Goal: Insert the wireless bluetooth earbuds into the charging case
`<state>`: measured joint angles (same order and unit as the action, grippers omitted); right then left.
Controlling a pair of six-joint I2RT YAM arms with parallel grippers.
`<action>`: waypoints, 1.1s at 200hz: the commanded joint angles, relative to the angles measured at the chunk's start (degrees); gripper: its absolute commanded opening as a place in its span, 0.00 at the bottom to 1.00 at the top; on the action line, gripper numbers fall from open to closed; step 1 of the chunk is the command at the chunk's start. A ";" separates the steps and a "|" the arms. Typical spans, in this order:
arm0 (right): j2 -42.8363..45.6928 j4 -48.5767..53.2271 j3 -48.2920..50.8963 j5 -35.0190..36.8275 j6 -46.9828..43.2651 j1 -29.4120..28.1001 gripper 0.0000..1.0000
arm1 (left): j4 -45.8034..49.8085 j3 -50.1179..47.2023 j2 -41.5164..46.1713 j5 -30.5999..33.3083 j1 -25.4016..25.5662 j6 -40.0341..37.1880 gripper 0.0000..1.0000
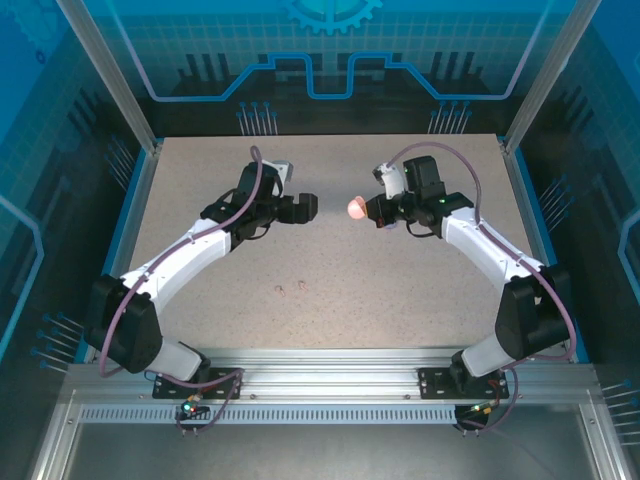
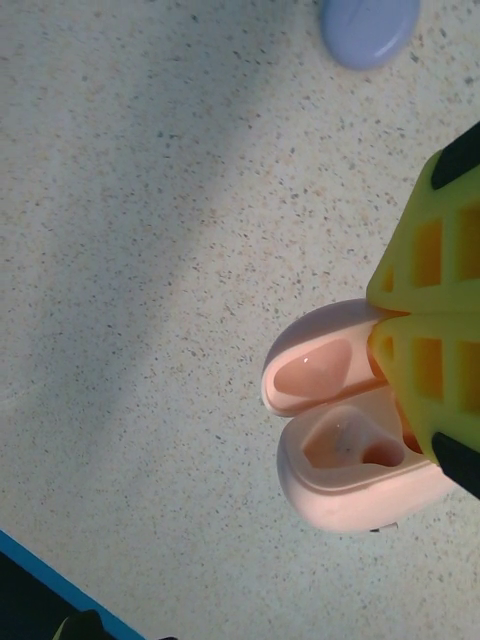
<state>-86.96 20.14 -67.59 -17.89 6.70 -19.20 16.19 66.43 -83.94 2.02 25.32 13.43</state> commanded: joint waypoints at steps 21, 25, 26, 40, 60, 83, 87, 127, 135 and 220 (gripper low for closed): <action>-1.79 1.34 -3.37 2.71 -9.30 -3.04 0.00 | 9.13 7.08 -3.13 -18.48 -0.49 -12.30 0.99; -1.81 1.51 -3.45 3.15 -9.94 -3.41 0.00 | 10.68 8.02 -3.82 -20.67 -0.58 -13.20 0.99; -1.81 1.58 -3.53 3.22 -10.08 -3.49 0.00 | 11.05 8.36 -4.02 -20.93 -0.56 -13.45 0.99; -1.81 2.38 -3.94 4.25 -12.14 -4.46 0.00 | 16.51 12.04 -6.76 -27.20 -0.59 -16.62 0.99; -1.34 3.04 -4.04 4.97 -13.76 -4.96 0.00 | 23.53 16.70 -9.95 -35.58 -0.54 -21.52 0.99; -0.16 3.23 -3.47 4.37 -14.51 -4.97 0.00 | 28.93 20.59 -13.06 -40.53 -0.70 -25.24 0.99; 0.07 3.34 -3.43 4.16 -14.54 -4.96 0.00 | 29.53 21.16 -13.52 -41.18 -0.70 -25.72 0.99; 2.02 5.05 -3.29 0.87 -15.04 -5.05 0.00 | 35.63 27.21 -18.68 -46.60 -0.75 -28.39 0.90; 2.52 5.51 -3.25 0.45 -15.18 -5.13 0.00 | 37.12 28.41 -19.82 -46.78 -0.78 -29.00 0.90; 5.38 3.78 -0.58 2.00 -14.20 -6.62 0.00 | 38.17 32.96 -23.76 -47.22 -1.10 -30.30 0.74</action>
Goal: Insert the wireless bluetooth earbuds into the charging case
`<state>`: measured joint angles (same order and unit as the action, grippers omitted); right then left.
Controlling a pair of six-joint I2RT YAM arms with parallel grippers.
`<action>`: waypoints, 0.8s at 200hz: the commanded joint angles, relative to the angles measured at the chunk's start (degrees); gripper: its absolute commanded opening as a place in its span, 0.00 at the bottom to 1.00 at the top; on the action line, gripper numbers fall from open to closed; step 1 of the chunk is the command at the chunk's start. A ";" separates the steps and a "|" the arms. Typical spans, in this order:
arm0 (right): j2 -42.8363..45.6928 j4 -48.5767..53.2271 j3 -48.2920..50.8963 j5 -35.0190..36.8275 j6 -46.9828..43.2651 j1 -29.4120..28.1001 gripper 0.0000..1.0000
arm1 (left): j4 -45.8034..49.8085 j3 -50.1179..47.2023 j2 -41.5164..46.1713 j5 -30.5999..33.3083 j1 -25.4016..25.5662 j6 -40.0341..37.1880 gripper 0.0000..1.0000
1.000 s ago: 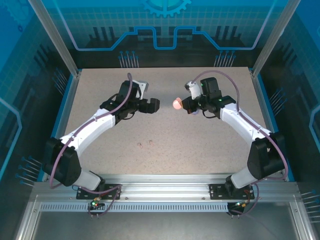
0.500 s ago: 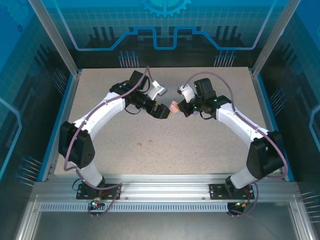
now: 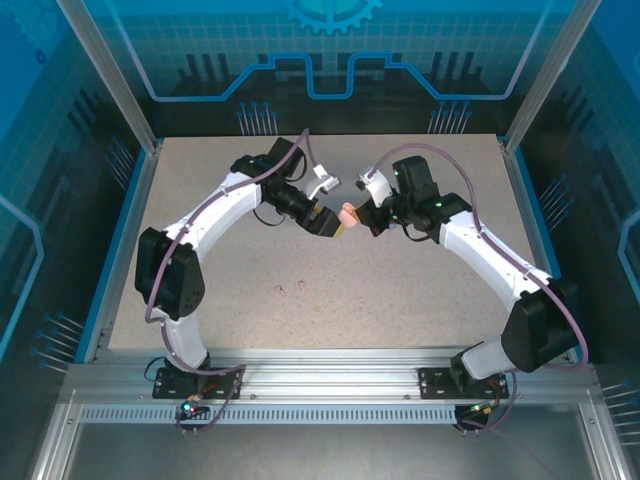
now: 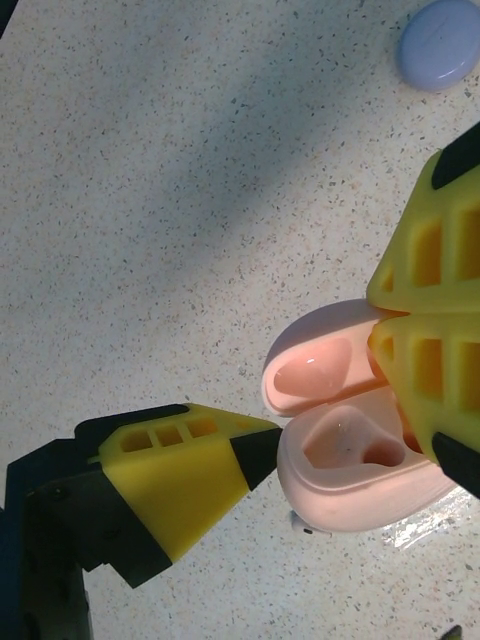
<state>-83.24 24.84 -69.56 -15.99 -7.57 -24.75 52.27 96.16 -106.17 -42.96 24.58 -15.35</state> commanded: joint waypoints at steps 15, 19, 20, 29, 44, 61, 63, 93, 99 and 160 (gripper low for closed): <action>2.07 -2.27 2.13 0.83 0.60 -1.42 0.00 | 2.81 4.55 -2.18 -1.73 -0.36 -1.90 0.72; 2.10 -2.54 2.27 0.77 0.78 -1.48 0.00 | 2.94 4.81 -2.34 -1.60 -0.33 -1.87 0.71; 2.11 -2.62 2.30 0.86 0.84 -1.50 0.00 | 2.98 4.91 -2.40 -1.60 -0.33 -1.87 0.71; 2.21 -3.19 2.57 1.02 1.14 -1.74 0.00 | 3.33 5.61 -2.74 -1.51 -0.35 -1.99 0.69; 2.13 -3.73 2.67 1.04 1.42 -2.13 0.00 | 3.79 6.52 -3.31 -1.70 -0.33 -2.05 0.67; 1.88 -3.84 2.59 1.20 1.46 -2.53 0.00 | 4.59 7.65 -3.90 -2.12 -0.40 -2.31 0.61; 1.86 -3.79 2.59 1.26 1.50 -2.57 0.00 | 4.66 7.75 -3.94 -2.17 -0.34 -2.38 0.60; 1.77 -3.70 2.64 1.06 1.42 -2.84 0.00 | 5.29 8.35 -4.40 -2.90 -0.32 -2.66 0.54; 1.77 -3.62 2.67 1.01 1.44 -2.84 0.00 | 5.21 8.39 -4.48 -3.28 -0.34 -2.60 0.53; 1.94 -3.48 2.50 0.79 1.51 -2.84 0.00 | 5.74 9.27 -5.90 -6.35 -0.37 -2.41 0.47</action>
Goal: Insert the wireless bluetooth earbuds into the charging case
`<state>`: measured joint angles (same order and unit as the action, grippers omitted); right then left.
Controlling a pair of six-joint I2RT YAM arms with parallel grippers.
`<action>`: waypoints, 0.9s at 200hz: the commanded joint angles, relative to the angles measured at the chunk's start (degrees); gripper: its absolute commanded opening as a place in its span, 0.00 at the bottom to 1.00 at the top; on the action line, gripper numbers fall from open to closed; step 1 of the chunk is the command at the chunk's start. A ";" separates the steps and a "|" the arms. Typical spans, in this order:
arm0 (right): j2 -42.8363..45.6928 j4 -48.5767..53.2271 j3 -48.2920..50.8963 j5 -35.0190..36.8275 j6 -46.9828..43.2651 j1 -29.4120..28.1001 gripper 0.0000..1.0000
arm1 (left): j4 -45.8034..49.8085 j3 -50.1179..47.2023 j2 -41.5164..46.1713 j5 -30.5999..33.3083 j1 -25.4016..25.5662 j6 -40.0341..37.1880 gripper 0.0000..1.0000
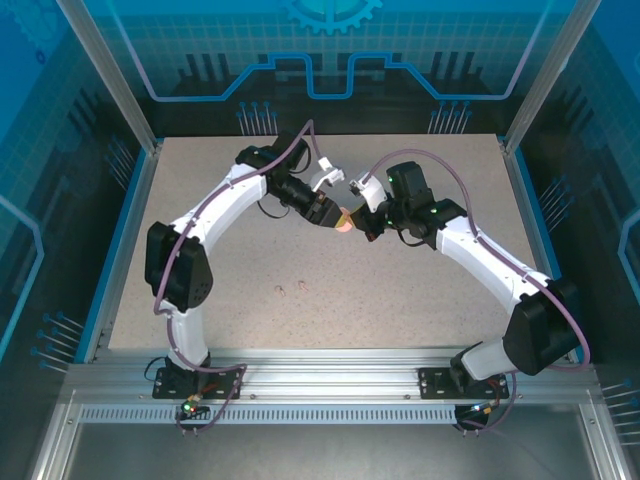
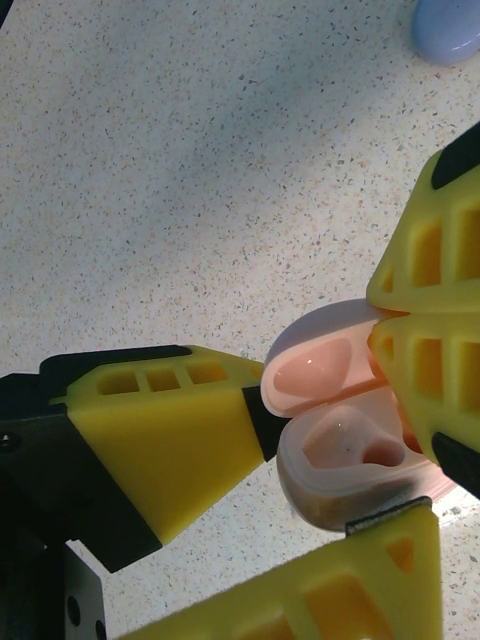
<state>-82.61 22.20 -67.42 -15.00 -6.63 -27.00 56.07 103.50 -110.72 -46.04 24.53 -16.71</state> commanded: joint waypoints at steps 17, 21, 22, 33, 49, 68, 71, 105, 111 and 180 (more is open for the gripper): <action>1.31 -0.90 0.12 -0.21 0.55 -0.59 0.00 | 1.76 1.94 -1.58 -3.77 -0.28 -0.96 0.44; 1.31 -0.86 0.09 -0.26 0.56 -0.59 0.00 | 1.76 1.95 -1.61 -3.99 -0.34 -0.97 0.43; 1.31 -0.85 0.09 -0.27 0.57 -0.59 0.00 | 1.80 1.96 -1.61 -4.03 -0.35 -1.01 0.43; 1.22 -0.85 -0.08 -0.29 0.56 -0.59 0.00 | 1.76 1.94 -1.69 -4.28 -0.29 -0.96 0.42; 1.18 -0.74 -0.21 -0.19 0.48 -0.59 0.00 | 1.74 1.89 -1.72 -4.41 -0.28 -0.96 0.41; 1.13 -0.66 -0.39 -0.25 0.48 -0.59 0.00 | 1.94 1.96 -1.77 -4.91 -0.30 -1.24 0.39; 1.05 -0.66 -0.43 -0.19 0.48 -0.59 0.00 | 2.02 1.96 -1.79 -5.00 -0.29 -1.23 0.38; 0.88 -0.49 -0.65 -0.02 0.48 -0.57 0.00 | 3.02 2.12 -1.96 -5.20 -0.30 -1.83 0.34; 0.86 -0.47 -0.71 -0.02 0.49 -0.59 0.00 | 3.27 2.10 -2.04 -5.20 -0.28 -2.08 0.34; 0.56 -0.22 -1.13 0.06 0.61 -0.59 0.00 | 3.51 2.19 -2.20 -5.55 -0.28 -2.41 0.25</action>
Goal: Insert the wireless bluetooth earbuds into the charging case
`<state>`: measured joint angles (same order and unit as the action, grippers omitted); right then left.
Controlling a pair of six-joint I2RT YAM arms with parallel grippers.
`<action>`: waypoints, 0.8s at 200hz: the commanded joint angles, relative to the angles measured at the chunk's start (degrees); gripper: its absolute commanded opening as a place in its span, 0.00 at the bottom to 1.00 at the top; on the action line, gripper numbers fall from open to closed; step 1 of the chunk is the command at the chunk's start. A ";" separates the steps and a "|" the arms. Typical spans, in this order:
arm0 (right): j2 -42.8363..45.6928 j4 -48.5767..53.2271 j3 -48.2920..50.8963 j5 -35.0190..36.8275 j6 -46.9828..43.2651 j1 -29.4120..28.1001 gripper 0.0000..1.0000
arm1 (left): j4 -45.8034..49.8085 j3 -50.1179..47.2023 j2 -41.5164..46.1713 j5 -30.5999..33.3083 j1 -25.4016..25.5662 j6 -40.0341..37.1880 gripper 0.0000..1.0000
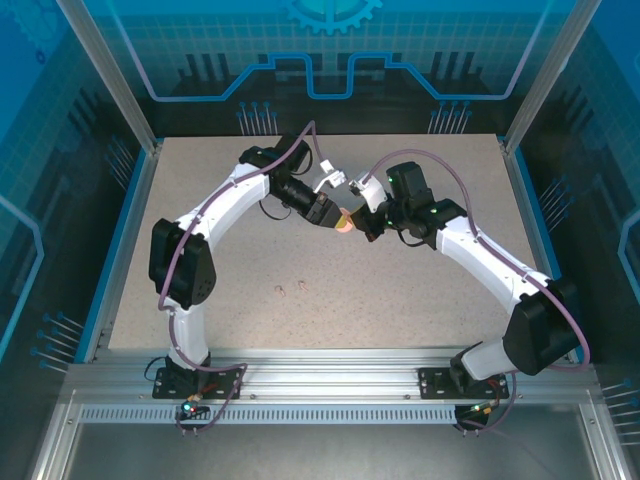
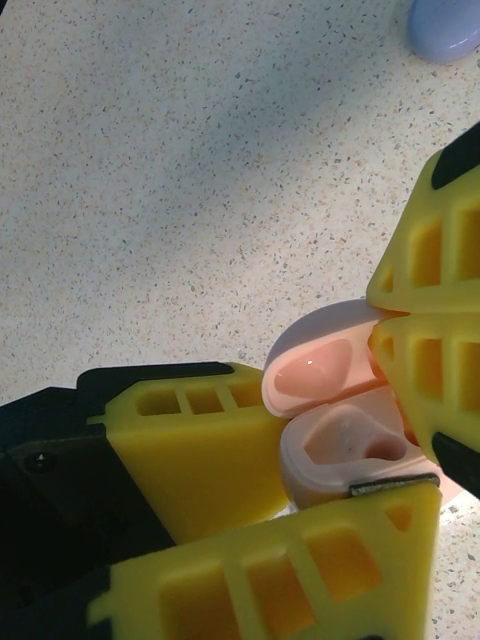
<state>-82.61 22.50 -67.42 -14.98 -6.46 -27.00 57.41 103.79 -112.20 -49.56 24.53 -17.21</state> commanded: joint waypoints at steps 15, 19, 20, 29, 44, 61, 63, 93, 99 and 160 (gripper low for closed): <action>0.52 -0.53 -1.22 -0.01 0.54 -0.59 0.00 | 2.40 2.08 -0.89 -2.12 -0.33 -1.97 0.20; 0.52 -0.53 -1.29 0.01 0.57 -0.57 0.00 | 2.47 2.04 -0.91 -2.12 -0.30 -2.03 0.18; 0.52 -0.53 -1.30 -0.02 0.57 -0.58 0.00 | 2.50 2.03 -0.91 -2.16 -0.29 -2.03 0.18; 0.43 -0.55 -1.40 -0.02 0.57 -0.59 0.00 | 2.74 2.17 -1.02 -2.16 -0.29 -2.20 0.16; 0.34 -0.53 -1.53 0.12 0.68 -0.59 0.00 | 3.03 2.14 -1.09 -2.05 -0.31 -2.47 0.10; 0.25 -0.68 -1.73 0.54 1.30 -0.59 0.00 | 3.24 2.17 -1.18 -1.87 -0.34 -2.74 0.00; 0.25 -0.76 -1.77 0.67 1.43 -0.59 0.00 | 3.30 2.18 -1.18 -1.79 -0.40 -2.78 0.00; 2.00 -0.92 -2.27 0.46 4.76 -0.01 0.41 | 0.64 0.68 -0.55 -0.44 -0.66 -1.90 0.00; 2.71 -0.57 -2.49 -0.20 5.46 0.27 0.45 | -0.84 -0.18 -0.12 0.08 -0.78 -1.15 0.00; 12.24 1.58 2.73 -2.03 17.05 1.43 0.61 | -32.47 -17.60 8.83 11.40 -5.05 14.13 0.00</action>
<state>-74.37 23.46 -67.68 -15.70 2.48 -26.11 41.78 91.57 -109.03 -44.51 21.32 -10.68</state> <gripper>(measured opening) 0.604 0.221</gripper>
